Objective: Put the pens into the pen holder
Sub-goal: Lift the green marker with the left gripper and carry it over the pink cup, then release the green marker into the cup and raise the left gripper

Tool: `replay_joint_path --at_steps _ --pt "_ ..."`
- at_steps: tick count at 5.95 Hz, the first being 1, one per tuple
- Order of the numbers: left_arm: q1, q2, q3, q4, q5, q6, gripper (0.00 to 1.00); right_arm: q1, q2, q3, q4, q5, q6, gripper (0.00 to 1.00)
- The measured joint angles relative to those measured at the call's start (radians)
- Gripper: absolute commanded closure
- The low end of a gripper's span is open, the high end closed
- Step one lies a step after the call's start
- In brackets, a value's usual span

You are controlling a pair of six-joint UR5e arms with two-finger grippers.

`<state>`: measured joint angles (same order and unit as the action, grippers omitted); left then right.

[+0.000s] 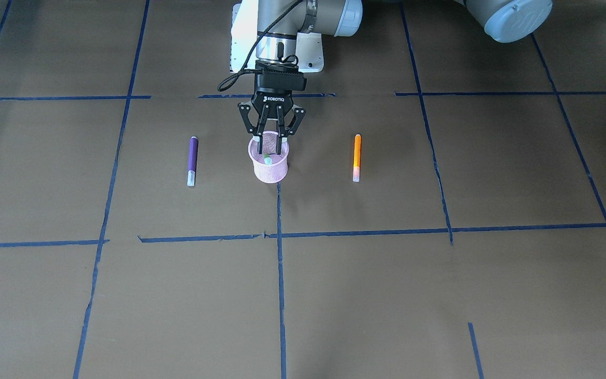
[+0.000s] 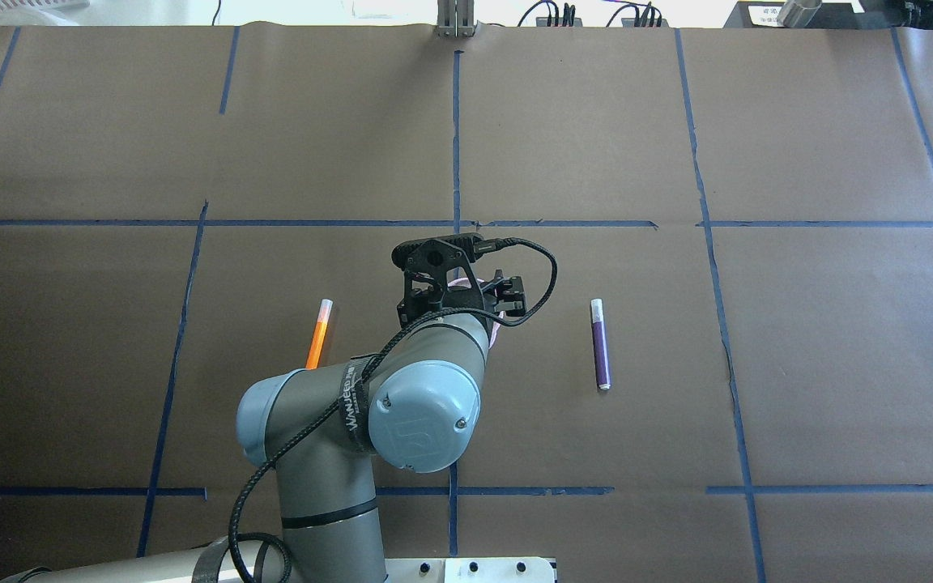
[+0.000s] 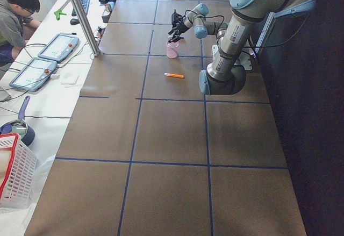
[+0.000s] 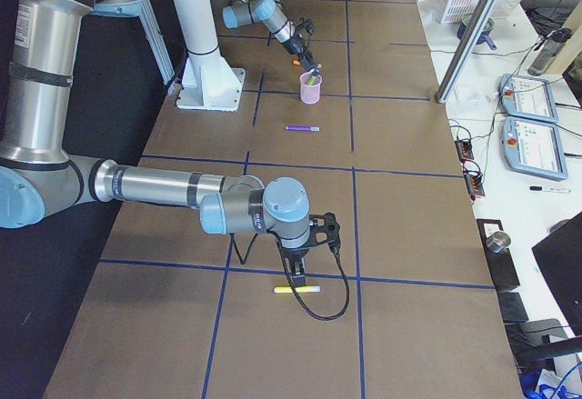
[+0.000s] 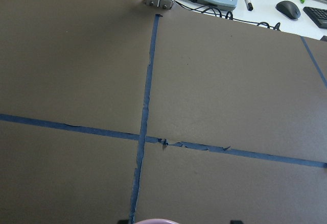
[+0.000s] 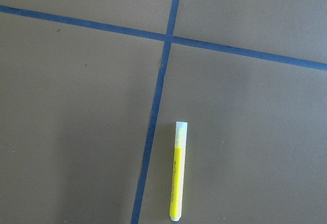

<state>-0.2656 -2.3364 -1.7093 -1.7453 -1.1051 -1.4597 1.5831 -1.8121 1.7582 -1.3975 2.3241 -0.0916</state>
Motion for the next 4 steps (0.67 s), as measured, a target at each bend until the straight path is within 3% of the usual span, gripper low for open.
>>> replay_joint_path --at_steps 2,4 --pt "-0.061 0.007 -0.085 0.116 -0.209 0.029 0.00 0.000 0.000 0.001 -0.002 0.005 0.006 0.00" --pt "-0.190 0.014 -0.142 0.307 -0.499 0.131 0.00 0.000 0.000 0.000 -0.001 0.069 0.024 0.00"
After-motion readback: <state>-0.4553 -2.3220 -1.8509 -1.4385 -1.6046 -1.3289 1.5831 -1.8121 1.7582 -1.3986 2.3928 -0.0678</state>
